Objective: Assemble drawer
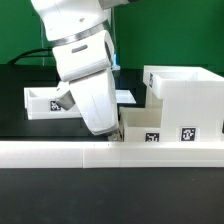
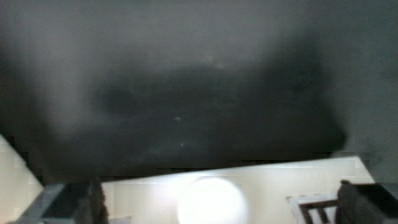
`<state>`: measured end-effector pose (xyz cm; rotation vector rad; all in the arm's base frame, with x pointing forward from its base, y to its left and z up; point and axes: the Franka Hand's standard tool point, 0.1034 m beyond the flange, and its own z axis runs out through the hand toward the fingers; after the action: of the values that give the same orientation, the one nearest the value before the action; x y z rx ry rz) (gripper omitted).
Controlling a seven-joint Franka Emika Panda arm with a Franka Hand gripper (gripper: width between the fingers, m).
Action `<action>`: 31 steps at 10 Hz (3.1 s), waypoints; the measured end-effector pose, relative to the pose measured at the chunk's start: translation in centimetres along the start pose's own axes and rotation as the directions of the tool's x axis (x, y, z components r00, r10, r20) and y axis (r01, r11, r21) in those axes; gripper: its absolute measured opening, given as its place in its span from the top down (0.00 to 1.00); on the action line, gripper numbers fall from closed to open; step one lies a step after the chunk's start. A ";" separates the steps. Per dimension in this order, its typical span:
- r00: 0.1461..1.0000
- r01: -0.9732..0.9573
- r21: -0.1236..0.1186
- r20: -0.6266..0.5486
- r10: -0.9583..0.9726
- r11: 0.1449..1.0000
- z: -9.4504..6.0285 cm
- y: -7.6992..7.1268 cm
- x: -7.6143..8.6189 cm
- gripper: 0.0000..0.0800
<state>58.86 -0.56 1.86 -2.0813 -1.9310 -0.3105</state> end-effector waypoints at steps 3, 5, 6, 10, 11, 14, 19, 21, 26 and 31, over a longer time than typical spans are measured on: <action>0.984 0.169 0.004 0.047 -0.169 0.986 0.7 0.1 0.2 0.19; 0.981 0.185 0.010 0.056 -0.185 0.983 0.7 0.1 0.2 0.19; 0.981 0.185 0.010 0.056 -0.185 0.983 0.7 0.1 0.1 0.19; 0.977 0.207 -0.009 0.050 -0.207 0.978 1.2 0.0 1.5 0.19; 0.979 0.201 -0.008 0.045 -0.200 0.980 1.4 0.0 2.3 0.19; 0.988 0.151 -0.008 0.046 -0.150 0.989 1.7 0.0 3.5 0.19; 0.975 0.213 -0.024 0.071 -0.211 0.977 -0.8 0.3 -2.5 0.19; 0.978 0.192 -0.036 0.090 -0.188 0.981 -2.4 -0.9 -4.0 0.19; 0.984 0.112 -0.048 0.144 -0.104 0.993 -6.6 -5.5 -6.8 0.19; 0.962 -0.244 -0.090 0.108 0.252 0.966 -6.0 -5.7 -6.8 0.19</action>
Offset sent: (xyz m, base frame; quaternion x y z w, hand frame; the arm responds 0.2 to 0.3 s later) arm 0.0015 0.0022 0.0042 0.0411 -0.0555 -0.0984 0.9927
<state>52.86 -8.59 5.46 -2.4104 -1.7160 -0.2122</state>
